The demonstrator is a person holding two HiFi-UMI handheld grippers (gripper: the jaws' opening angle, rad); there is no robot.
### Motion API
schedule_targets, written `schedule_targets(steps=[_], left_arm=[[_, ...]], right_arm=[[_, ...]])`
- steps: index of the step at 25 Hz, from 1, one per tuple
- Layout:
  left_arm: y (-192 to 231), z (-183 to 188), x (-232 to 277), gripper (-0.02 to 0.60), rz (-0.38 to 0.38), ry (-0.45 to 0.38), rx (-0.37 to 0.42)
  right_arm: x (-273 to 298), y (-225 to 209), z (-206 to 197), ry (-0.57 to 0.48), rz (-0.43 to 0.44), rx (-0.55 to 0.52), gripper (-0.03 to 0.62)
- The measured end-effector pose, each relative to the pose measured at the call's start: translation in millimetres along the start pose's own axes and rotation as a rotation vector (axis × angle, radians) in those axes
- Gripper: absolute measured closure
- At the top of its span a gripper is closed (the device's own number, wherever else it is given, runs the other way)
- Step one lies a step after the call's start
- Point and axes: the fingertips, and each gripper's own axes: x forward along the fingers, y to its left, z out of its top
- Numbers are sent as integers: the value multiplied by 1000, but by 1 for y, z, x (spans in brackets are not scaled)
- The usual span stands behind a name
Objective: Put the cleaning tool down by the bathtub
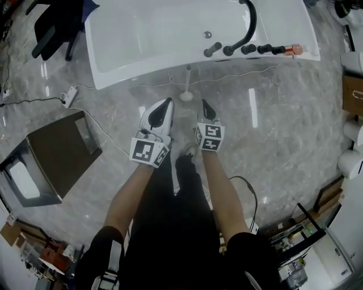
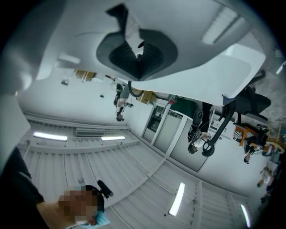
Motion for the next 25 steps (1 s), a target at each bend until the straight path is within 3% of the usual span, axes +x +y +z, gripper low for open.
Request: schedule_targets(steps=[14, 25], left_arm=[[-81, 95, -58, 575, -6, -119, -3], [-151, 117, -136, 575, 31, -151, 55]], right_arm=[[-142, 28, 72, -135, 67, -44, 594], [-266, 25, 104, -300, 100, -67, 595]])
